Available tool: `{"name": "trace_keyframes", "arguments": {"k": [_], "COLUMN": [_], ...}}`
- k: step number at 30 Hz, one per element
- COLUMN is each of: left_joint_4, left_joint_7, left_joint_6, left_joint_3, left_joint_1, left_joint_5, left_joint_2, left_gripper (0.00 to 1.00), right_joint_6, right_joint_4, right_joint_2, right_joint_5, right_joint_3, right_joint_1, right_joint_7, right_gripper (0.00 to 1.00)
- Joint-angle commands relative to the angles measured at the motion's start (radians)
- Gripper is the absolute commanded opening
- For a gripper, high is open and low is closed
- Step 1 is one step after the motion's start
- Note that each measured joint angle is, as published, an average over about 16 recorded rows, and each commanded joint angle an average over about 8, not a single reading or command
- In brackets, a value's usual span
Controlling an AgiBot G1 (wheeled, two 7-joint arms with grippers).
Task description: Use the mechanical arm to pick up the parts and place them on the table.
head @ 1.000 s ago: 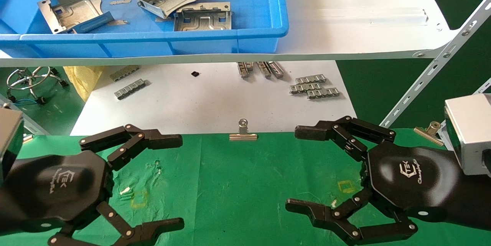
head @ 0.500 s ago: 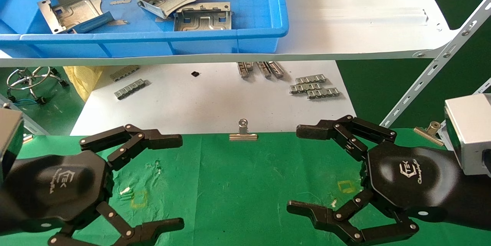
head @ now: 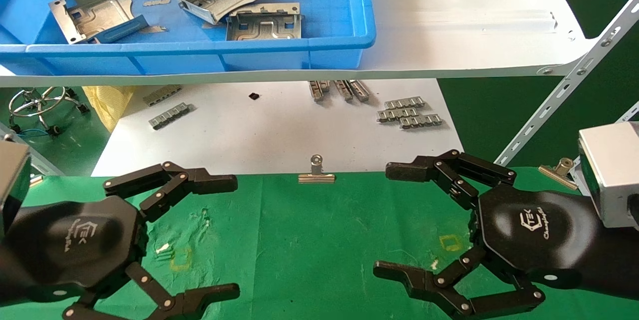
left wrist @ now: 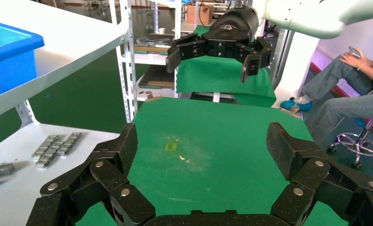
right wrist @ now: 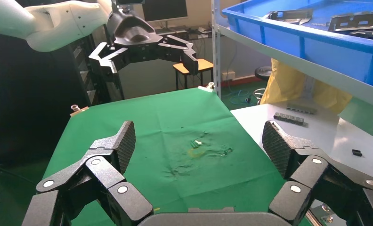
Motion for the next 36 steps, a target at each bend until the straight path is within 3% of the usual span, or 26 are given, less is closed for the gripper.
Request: {"name": "trace_keyframes", "arguments": {"k": [1, 14, 15, 22, 23, 36], "left_joint_4": [0.0, 0.0, 0.0, 0.0, 0.0, 0.0], "left_joint_7": [0.0, 0.0, 0.0, 0.0, 0.0, 0.0], "left_joint_6": [0.0, 0.0, 0.0, 0.0, 0.0, 0.0], "left_joint_3": [0.0, 0.0, 0.0, 0.0, 0.0, 0.0], "left_joint_1": [0.0, 0.0, 0.0, 0.0, 0.0, 0.0], "left_joint_5": [0.0, 0.0, 0.0, 0.0, 0.0, 0.0], "left_joint_2": [0.0, 0.0, 0.0, 0.0, 0.0, 0.0], "left_gripper": [1.0, 1.0, 1.0, 1.0, 1.0, 1.0], "right_joint_6": [0.0, 0.0, 0.0, 0.0, 0.0, 0.0], "right_joint_4": [0.0, 0.0, 0.0, 0.0, 0.0, 0.0], "right_joint_2": [0.0, 0.0, 0.0, 0.0, 0.0, 0.0], "right_joint_5": [0.0, 0.0, 0.0, 0.0, 0.0, 0.0], "right_joint_3": [0.0, 0.0, 0.0, 0.0, 0.0, 0.0], "right_joint_1": [0.0, 0.0, 0.0, 0.0, 0.0, 0.0], "right_joint_7": [0.0, 0.0, 0.0, 0.0, 0.0, 0.0], "right_gripper": [1.0, 1.0, 0.93, 0.06, 0.0, 0.0]}}
